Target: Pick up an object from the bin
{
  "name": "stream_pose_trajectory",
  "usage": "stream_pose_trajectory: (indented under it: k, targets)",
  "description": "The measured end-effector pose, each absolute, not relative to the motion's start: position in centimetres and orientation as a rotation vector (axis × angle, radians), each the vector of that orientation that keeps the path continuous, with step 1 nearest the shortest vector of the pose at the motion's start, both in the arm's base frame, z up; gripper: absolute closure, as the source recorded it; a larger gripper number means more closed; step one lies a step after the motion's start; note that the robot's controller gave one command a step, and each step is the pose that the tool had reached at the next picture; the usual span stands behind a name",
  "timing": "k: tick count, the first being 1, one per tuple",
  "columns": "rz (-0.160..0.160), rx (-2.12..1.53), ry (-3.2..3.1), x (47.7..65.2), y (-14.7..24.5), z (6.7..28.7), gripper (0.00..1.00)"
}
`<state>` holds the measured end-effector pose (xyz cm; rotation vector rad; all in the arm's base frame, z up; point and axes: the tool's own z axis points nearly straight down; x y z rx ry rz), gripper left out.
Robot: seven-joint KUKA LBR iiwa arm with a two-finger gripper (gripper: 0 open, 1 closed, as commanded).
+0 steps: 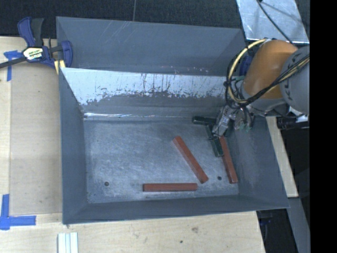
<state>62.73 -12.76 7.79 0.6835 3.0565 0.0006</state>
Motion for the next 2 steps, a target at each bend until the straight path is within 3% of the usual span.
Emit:
stream_pose_trajectory:
  k: [1,2]
  targets:
    - [0.0,0.686,3.066,62.42,-12.71,7.37,0.0]
    - [-0.001,0.685,3.058,62.62,-12.8,7.55,1.0]
